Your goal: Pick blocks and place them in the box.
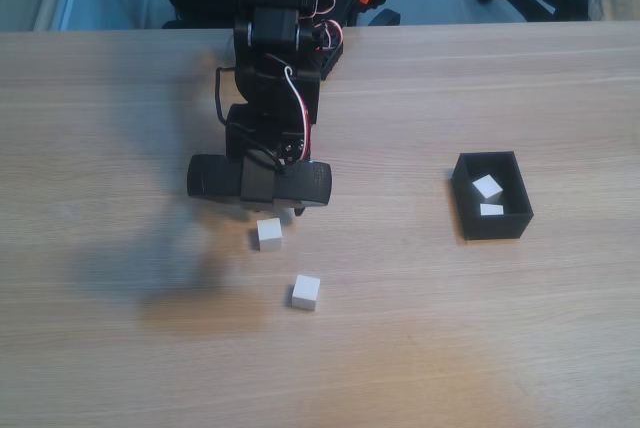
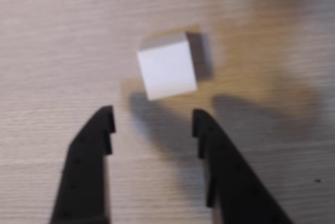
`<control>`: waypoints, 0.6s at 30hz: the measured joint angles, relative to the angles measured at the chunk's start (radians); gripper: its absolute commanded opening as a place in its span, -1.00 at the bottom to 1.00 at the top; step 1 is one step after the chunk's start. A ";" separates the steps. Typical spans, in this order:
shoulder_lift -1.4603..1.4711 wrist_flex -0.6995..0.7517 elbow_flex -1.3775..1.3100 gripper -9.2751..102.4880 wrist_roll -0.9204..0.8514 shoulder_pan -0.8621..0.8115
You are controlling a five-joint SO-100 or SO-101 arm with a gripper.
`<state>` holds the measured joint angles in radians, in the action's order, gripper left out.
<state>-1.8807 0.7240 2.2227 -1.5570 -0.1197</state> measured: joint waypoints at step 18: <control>0.152 -0.074 -0.067 -0.56 0.000 -0.025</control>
<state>-1.7288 0.6504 2.1552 -1.5570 -0.1442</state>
